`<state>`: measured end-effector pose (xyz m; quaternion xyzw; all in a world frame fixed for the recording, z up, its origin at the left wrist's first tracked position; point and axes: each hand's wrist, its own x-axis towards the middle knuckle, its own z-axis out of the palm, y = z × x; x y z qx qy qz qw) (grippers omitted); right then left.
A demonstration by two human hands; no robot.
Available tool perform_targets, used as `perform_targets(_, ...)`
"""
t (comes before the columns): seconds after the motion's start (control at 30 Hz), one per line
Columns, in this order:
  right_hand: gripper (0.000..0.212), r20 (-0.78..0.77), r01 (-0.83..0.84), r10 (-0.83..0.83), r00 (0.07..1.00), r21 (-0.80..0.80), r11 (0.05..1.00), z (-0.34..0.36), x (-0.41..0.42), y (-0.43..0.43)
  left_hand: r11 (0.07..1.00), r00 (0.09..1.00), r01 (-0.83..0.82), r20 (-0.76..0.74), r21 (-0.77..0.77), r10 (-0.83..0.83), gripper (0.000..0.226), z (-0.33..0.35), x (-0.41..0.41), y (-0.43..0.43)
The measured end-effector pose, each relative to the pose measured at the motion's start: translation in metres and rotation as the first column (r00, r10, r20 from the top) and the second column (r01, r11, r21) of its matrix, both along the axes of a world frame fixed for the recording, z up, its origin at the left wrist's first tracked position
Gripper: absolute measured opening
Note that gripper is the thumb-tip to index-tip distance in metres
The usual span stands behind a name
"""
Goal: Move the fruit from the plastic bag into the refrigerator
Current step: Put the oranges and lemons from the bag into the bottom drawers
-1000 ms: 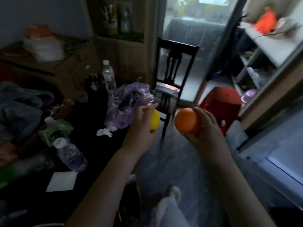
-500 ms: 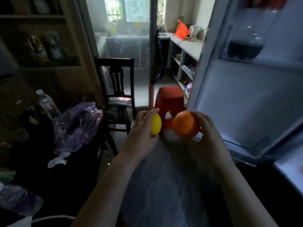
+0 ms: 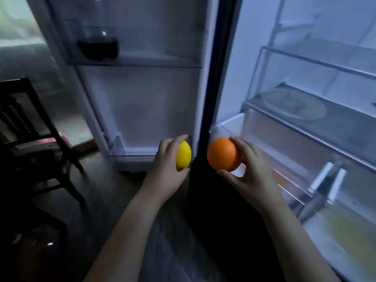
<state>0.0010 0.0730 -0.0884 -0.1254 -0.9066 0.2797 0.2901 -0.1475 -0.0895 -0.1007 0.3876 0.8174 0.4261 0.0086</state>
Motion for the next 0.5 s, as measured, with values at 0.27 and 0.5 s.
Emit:
perform_targets(0.27,0.074,-0.037,0.231,-0.232,0.972,-0.039,0.972,0.002,0.091,0.077,0.972,0.972,0.233,-0.002,0.022,-0.233,0.077,-0.002,0.052,0.119)
perform_targets(0.5,0.076,0.048,0.389,-0.387,0.921,-0.044,0.920,-0.009,0.123,0.105,0.943,0.944,0.331,-0.001,0.017,-0.331,0.077,-0.014,0.044,0.185)
